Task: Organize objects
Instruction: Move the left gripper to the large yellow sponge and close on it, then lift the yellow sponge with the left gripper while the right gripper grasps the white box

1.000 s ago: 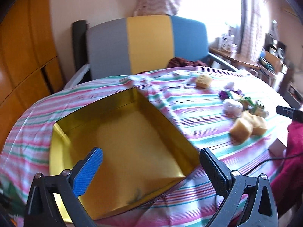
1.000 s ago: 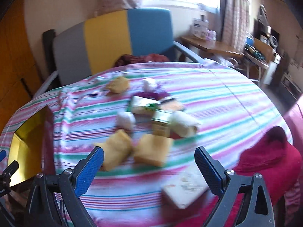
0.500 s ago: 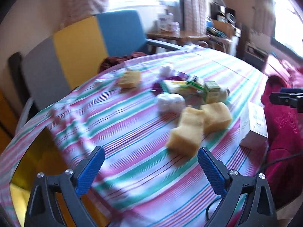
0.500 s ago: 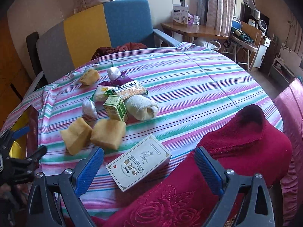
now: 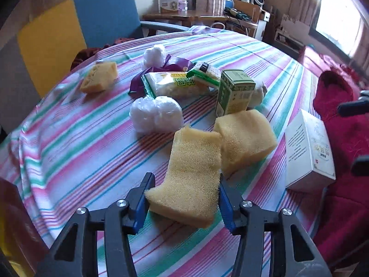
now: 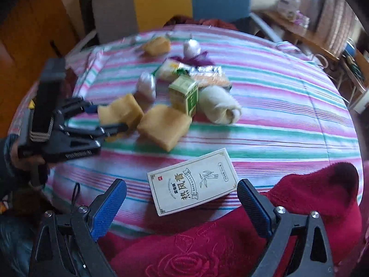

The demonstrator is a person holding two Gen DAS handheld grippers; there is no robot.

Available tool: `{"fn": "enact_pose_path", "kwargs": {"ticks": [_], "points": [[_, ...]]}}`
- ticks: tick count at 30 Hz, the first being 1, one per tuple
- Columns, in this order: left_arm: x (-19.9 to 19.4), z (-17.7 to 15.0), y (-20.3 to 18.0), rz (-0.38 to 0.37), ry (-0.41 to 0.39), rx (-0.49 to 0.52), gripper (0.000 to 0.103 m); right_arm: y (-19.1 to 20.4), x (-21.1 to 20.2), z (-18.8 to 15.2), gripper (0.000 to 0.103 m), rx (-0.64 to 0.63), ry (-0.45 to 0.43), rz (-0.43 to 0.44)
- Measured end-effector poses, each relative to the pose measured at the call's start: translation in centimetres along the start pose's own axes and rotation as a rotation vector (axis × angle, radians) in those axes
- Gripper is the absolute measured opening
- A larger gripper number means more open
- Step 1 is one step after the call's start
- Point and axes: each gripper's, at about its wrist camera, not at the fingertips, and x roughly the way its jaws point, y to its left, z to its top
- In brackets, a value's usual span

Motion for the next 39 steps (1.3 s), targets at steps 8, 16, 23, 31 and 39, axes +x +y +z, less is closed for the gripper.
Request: {"fn": "enact_pose_path", "kwargs": {"ticks": [8,16,23,31,39], "points": [[-3.5,-2.3,1.5,0.014,-0.044,-0.092,0.050,-0.3,0.9,1.2,0.098,0.076,0.118,-0.024],[-7.3,-5.0,3.6,0.004,-0.095,-0.170,0.051,-1.0,3.1,2.2,0.098,0.197,0.311,-0.054],[-10.7,-6.4,5.6,0.003,-0.164,-0.236,0.051,-2.3,6.7,3.2,0.099,0.297,0.412,0.021],[-13.4,-8.5,7.5,0.020,-0.210,-0.299,0.051,-3.5,8.1,3.9,0.090,0.331,0.327,-0.067],[-15.1,-11.6,10.2,0.047,-0.212,-0.419,0.051,-3.2,7.8,3.1,0.052,0.269,0.289,-0.127]]}}
